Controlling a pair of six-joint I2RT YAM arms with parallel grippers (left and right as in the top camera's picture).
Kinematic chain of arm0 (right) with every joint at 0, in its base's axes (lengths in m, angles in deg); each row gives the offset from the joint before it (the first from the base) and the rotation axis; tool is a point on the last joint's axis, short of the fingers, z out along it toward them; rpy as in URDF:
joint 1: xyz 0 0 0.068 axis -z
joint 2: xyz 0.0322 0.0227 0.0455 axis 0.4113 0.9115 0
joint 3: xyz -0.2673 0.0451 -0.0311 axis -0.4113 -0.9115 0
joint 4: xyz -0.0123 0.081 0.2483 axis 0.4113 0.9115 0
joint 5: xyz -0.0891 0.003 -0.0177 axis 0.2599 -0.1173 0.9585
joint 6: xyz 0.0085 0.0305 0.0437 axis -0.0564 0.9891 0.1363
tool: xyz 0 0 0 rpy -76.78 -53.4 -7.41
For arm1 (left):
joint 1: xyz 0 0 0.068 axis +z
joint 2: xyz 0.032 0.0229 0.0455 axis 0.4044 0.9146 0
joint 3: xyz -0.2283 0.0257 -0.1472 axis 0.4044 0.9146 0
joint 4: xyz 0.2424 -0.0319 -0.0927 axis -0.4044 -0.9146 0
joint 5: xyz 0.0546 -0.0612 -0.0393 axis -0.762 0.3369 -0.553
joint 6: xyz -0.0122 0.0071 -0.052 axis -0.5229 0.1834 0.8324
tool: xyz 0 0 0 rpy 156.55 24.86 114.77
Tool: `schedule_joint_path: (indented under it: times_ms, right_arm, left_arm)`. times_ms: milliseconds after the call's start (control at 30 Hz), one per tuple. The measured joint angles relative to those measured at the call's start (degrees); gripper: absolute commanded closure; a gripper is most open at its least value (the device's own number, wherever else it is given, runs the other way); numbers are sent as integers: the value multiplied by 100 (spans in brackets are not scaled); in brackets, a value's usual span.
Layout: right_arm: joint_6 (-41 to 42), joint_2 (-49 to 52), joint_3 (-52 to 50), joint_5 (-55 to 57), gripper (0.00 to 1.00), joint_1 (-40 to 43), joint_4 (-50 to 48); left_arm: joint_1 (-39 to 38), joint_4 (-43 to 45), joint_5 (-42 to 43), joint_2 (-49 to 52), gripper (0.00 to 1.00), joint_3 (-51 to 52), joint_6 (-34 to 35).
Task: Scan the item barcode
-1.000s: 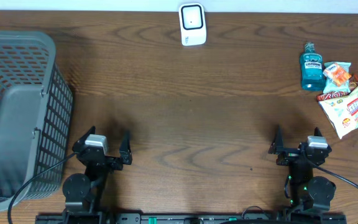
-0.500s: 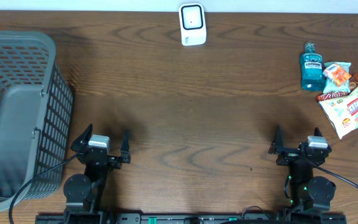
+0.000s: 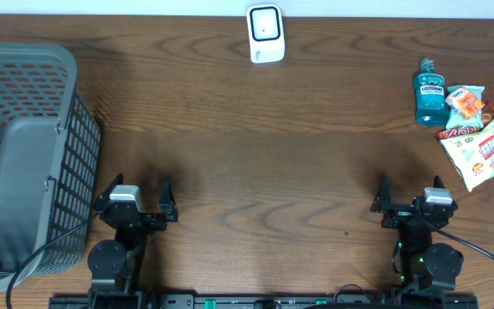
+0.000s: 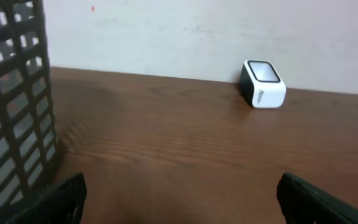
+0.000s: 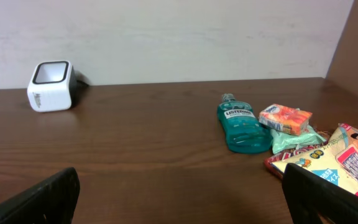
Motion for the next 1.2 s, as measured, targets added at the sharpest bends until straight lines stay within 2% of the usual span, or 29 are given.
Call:
schedule_joint_path:
  times_ms: [1200]
  right_arm:
    - [0,0,0,-2,1,0,0]
  left_arm:
    - [0,0,-33,0,2,2,98]
